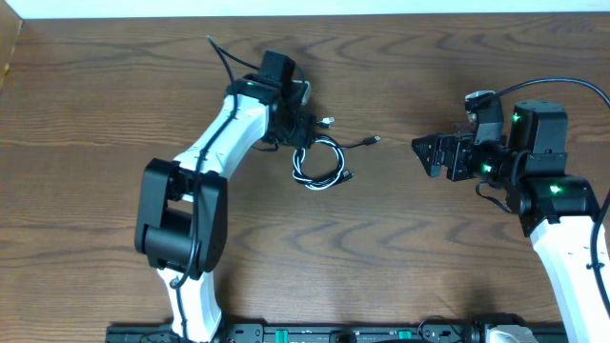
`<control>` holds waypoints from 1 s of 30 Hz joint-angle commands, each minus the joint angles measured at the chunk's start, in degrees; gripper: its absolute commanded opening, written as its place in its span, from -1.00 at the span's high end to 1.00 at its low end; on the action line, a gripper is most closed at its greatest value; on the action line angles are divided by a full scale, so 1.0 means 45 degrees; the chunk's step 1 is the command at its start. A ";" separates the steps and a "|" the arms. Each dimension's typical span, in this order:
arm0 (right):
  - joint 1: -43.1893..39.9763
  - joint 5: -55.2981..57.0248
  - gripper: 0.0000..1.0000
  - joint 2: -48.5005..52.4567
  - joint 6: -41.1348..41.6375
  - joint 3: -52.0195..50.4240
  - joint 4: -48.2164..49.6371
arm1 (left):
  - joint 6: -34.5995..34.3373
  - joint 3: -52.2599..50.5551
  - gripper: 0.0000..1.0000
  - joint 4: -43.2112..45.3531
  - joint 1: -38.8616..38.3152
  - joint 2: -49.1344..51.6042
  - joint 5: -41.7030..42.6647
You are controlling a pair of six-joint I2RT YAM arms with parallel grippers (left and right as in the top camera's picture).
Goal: Untangle cables
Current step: 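Reach the left gripper to the cable bundle and grasp it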
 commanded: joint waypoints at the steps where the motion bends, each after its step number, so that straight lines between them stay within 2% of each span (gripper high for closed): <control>1: 0.0063 -0.0180 -0.86 0.0073 0.0102 0.0204 -0.0010 | -0.0835 0.0199 -0.05 -0.0053 0.0034 0.0199 -0.1015; 8: 0.0063 -0.0170 -0.87 0.0073 0.0097 0.0199 -0.0117 | -0.1651 -0.0131 0.01 -0.0087 -0.0005 0.0199 -0.1005; 17: 0.0063 -0.0117 -0.89 0.0078 0.0097 0.0185 -0.0189 | -0.1744 -0.0869 0.06 0.0039 -0.0282 0.0199 -0.0821; 22: 0.0083 -0.0121 -0.85 0.0078 0.0097 0.0175 -0.0204 | -0.2035 -0.0879 0.33 0.0733 -0.0447 0.0199 -0.0831; 26: 0.0107 -0.0131 -0.85 0.0078 0.0102 0.0175 -0.0194 | -0.2686 -0.0874 0.83 0.1326 -0.0578 0.0194 -0.0826; 30: 0.0107 -0.0131 -0.84 0.0078 0.0102 0.0175 -0.0199 | -0.2778 -0.0850 0.85 0.1438 -0.0622 -0.0015 -0.0223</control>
